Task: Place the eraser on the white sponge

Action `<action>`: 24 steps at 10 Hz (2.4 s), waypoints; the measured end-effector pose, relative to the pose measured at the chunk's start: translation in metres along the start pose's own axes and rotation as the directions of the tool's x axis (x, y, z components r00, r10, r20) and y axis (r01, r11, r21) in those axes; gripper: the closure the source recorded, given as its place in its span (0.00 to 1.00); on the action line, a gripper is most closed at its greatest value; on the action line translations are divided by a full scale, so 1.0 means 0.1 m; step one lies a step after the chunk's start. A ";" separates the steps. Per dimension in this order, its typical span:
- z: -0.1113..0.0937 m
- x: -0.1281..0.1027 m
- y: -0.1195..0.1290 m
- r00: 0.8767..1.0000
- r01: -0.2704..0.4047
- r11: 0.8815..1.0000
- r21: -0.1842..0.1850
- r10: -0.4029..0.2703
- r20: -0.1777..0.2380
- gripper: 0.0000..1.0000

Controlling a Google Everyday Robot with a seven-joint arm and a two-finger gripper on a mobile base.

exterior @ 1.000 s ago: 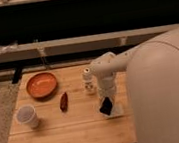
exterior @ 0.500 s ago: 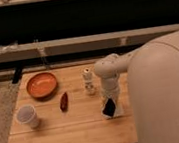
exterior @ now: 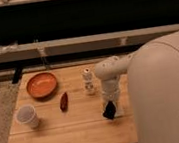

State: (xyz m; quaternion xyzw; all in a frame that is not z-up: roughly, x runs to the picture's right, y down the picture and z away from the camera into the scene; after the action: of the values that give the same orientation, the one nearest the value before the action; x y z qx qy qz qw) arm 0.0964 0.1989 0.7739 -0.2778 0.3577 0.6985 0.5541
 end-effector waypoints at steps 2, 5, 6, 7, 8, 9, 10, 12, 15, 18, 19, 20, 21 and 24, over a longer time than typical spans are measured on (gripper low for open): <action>0.08 0.02 -0.04 1.000 -0.012 1.000 -0.005 0.012 -0.017 0.91; 0.13 0.03 -0.09 0.999 -0.029 0.999 -0.014 0.029 -0.024 0.61; 0.12 0.02 -0.10 0.999 -0.034 0.999 -0.018 0.033 -0.021 0.51; 0.12 0.02 -0.11 0.999 -0.037 0.999 -0.022 0.037 -0.019 0.42; 0.11 0.01 -0.11 0.999 -0.040 0.999 -0.027 0.040 -0.015 0.29; 0.10 0.01 -0.11 0.999 -0.042 0.999 -0.029 0.041 -0.013 0.23; 0.10 0.01 -0.11 0.999 -0.044 0.999 -0.030 0.044 -0.011 0.21; 0.10 0.01 -0.11 0.999 -0.048 0.998 -0.034 0.048 -0.005 0.21; 0.08 0.00 -0.09 0.999 -0.048 0.998 -0.043 0.048 0.005 0.21; -0.02 -0.04 -0.02 0.999 -0.036 0.998 -0.060 0.038 0.036 0.21; -0.08 -0.06 0.01 0.998 -0.028 0.997 -0.068 0.031 0.049 0.21; -0.20 -0.08 0.06 0.997 -0.012 0.997 -0.081 0.018 0.071 0.21; -0.35 -0.11 0.14 0.996 0.015 0.995 -0.103 -0.005 0.092 0.21; -0.38 -0.10 0.15 0.996 0.019 0.994 -0.106 -0.010 0.094 0.21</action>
State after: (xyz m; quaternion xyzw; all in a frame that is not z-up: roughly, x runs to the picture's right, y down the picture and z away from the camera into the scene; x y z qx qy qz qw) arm 0.0838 0.1604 0.7628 -0.2768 0.2916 0.7248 0.5595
